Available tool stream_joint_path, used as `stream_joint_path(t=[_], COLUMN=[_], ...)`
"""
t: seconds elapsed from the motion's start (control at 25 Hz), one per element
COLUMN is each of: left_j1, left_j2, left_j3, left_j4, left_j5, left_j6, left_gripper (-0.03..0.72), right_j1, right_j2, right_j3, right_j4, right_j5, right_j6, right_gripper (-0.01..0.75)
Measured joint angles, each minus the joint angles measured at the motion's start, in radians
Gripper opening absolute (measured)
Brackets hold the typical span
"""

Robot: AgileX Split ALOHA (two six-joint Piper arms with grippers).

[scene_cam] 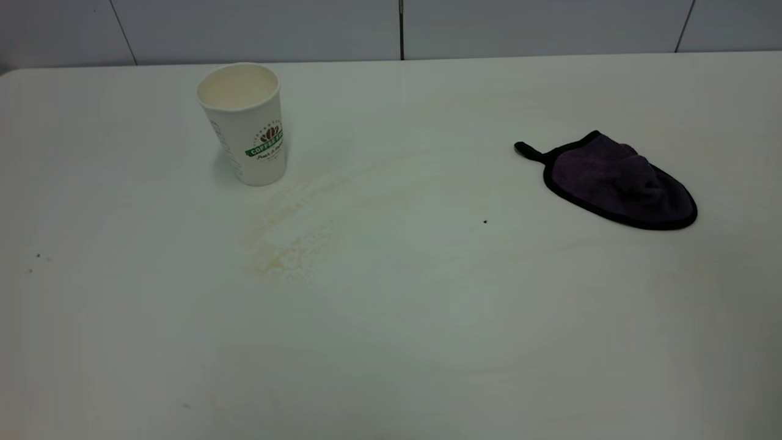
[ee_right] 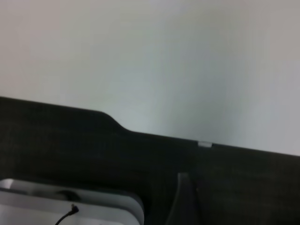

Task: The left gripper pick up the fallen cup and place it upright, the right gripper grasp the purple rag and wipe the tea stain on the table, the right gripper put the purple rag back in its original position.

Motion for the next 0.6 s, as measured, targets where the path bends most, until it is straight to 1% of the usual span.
stream_joint_path(t=[0.2,0.44,0.6], left_j1=[0.0,0.0,0.0], left_j2=[0.0,0.0,0.0], left_j3=[0.0,0.0,0.0], left_j4=[0.0,0.0,0.0], left_j5=[0.0,0.0,0.0], left_j6=[0.0,-0.001,-0.001], left_gripper=[0.253,0.253,0.253], right_j1=[0.0,0.0,0.0], right_j2=[-0.158,-0.172,-0.18], right_j3=[0.108,0.194,0.202], right_j4=[-0.023,-0.016,-0.022], right_j5=[-0.022,-0.083,-0.087], right_j6=[-0.026,-0.058,-0.058], right_gripper=[0.65,0.641,0.613])
